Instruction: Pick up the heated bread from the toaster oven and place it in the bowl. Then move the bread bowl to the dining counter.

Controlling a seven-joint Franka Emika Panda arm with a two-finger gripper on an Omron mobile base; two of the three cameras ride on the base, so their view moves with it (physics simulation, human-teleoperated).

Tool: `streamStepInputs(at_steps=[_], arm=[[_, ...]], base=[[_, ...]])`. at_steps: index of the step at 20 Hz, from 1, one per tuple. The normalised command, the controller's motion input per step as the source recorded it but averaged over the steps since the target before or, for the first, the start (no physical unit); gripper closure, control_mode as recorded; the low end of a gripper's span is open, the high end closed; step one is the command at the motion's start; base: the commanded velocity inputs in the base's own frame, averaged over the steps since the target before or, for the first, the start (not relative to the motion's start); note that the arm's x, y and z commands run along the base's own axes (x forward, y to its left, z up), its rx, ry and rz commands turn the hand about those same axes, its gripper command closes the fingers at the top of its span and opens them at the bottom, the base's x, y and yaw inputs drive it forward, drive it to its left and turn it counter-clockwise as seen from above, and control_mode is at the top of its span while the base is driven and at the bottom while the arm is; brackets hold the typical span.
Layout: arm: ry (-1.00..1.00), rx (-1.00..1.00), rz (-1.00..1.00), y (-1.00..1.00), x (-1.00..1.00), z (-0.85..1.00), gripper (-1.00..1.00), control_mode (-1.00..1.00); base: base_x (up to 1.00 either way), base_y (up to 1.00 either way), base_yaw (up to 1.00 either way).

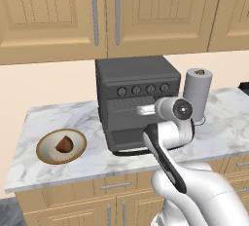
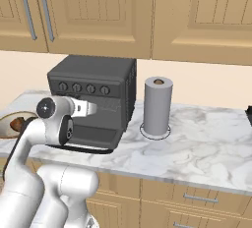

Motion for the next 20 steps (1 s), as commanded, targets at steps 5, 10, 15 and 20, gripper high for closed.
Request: streamStepInputs(at_steps=[5, 10, 15, 20], arm=[[-0.02, 0.0, 0.0, 0.0, 0.48, -0.09, -1.0, -1.0], [0.0, 0.01, 0.0, 0.0, 0.53, -0.27, -1.0, -1.0], [0.0, 0.01, 0.0, 0.0, 0.49, -0.34, -1.0, -1.0], [0.0, 0.01, 0.0, 0.0, 0.54, -0.34, -1.0, -1.0]], base=[[0.0, 0.0, 0.0], [0.0, 0.0, 0.0], [0.0, 0.0, 0.0], [0.0, 0.0, 0.0]])
